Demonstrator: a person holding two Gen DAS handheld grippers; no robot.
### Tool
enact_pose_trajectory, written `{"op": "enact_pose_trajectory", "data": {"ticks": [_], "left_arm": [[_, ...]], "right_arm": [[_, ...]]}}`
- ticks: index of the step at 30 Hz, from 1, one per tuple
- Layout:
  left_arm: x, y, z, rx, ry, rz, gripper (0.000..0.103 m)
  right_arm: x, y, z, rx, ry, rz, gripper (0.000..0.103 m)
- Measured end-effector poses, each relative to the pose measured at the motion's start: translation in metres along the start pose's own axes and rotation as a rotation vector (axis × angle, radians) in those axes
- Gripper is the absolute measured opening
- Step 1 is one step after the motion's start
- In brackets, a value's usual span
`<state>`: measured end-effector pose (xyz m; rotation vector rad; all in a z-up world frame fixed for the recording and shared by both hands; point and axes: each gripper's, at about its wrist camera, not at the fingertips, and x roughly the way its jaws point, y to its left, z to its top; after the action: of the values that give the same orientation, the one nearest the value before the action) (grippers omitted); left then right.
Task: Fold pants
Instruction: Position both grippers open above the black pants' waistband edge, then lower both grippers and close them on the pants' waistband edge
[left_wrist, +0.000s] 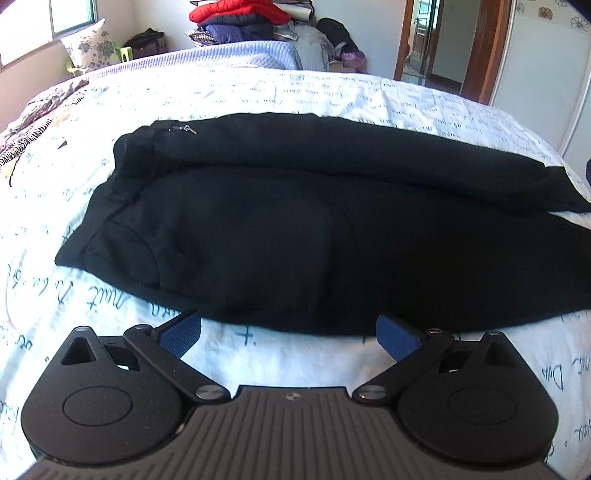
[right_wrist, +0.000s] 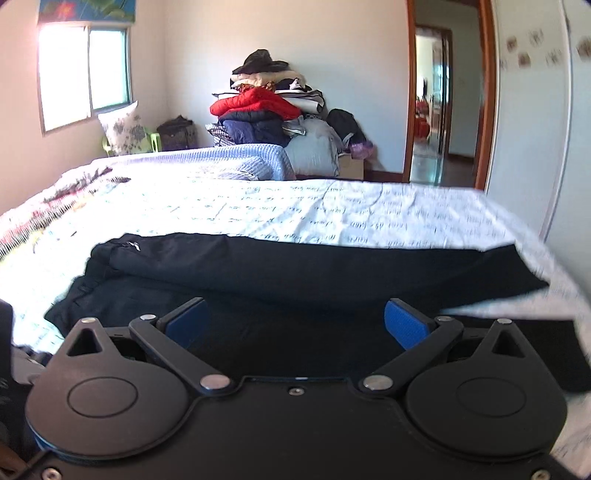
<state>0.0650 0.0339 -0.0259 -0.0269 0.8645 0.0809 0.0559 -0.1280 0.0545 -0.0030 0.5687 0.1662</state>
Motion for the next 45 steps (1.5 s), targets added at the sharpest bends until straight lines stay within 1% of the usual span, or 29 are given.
{"op": "enact_pose_trajectory", "data": {"ticks": [5, 8, 11, 13, 15, 17, 19, 21, 22, 24, 26, 28, 30, 32, 35, 36, 39, 41, 45], "left_arm": [[0.0, -0.002, 0.002, 0.006, -0.006, -0.003, 0.102], [-0.001, -0.004, 0.001, 0.015, -0.009, 0.0, 0.101], [-0.001, -0.002, 0.001, 0.018, -0.012, -0.008, 0.101], [-0.003, -0.002, 0.002, 0.02, -0.019, -0.015, 0.101], [-0.006, -0.003, 0.006, 0.037, -0.028, -0.035, 0.101], [-0.009, 0.002, 0.019, 0.056, -0.043, -0.077, 0.1], [-0.015, 0.017, 0.038, 0.049, -0.08, -0.127, 0.1], [-0.02, 0.042, 0.063, 0.013, -0.119, -0.161, 0.1], [-0.022, 0.056, 0.076, -0.01, -0.141, -0.171, 0.1], [-0.024, 0.089, 0.099, -0.064, -0.186, -0.191, 0.101], [-0.02, 0.122, 0.12, -0.108, -0.218, -0.207, 0.102], [-0.007, 0.154, 0.139, -0.13, -0.216, -0.243, 0.102], [0.013, 0.182, 0.155, -0.179, -0.179, -0.253, 0.102], [0.036, 0.205, 0.168, -0.218, -0.142, -0.259, 0.101], [0.073, 0.233, 0.187, -0.246, -0.115, -0.265, 0.1], [0.083, 0.239, 0.191, -0.26, -0.103, -0.278, 0.1], [0.113, 0.253, 0.202, -0.303, -0.072, -0.377, 0.1], [0.132, 0.255, 0.206, -0.322, -0.05, -0.432, 0.1], [0.17, 0.266, 0.215, -0.352, 0.004, -0.448, 0.1]], "right_arm": [[0.005, 0.008, -0.003, 0.011, -0.007, -0.011, 0.103], [0.012, 0.006, -0.015, 0.035, 0.043, -0.037, 0.103], [0.015, 0.0, -0.029, 0.069, 0.088, -0.029, 0.103], [0.014, -0.004, -0.032, 0.081, 0.097, -0.026, 0.103], [0.012, -0.007, -0.027, 0.079, 0.082, -0.019, 0.103], [0.012, -0.014, -0.013, 0.062, 0.065, 0.028, 0.103], [0.015, -0.024, 0.007, 0.056, 0.052, 0.128, 0.103], [0.023, -0.039, 0.03, 0.079, 0.044, 0.243, 0.103], [0.028, -0.046, 0.041, 0.094, 0.049, 0.283, 0.103], [0.043, -0.056, 0.065, 0.121, 0.06, 0.338, 0.103], [0.057, -0.063, 0.084, 0.142, 0.06, 0.365, 0.103], [0.077, -0.067, 0.1, 0.16, 0.08, 0.398, 0.103], [0.101, -0.069, 0.111, 0.199, 0.127, 0.437, 0.103], [0.124, -0.071, 0.113, 0.254, 0.18, 0.469, 0.103], [0.155, -0.066, 0.111, 0.318, 0.257, 0.494, 0.103], [0.164, -0.065, 0.109, 0.334, 0.278, 0.502, 0.103], [0.188, -0.059, 0.104, 0.356, 0.322, 0.514, 0.103], [0.203, -0.055, 0.101, 0.365, 0.348, 0.522, 0.103], [0.228, -0.054, 0.101, 0.389, 0.39, 0.52, 0.103]]}}
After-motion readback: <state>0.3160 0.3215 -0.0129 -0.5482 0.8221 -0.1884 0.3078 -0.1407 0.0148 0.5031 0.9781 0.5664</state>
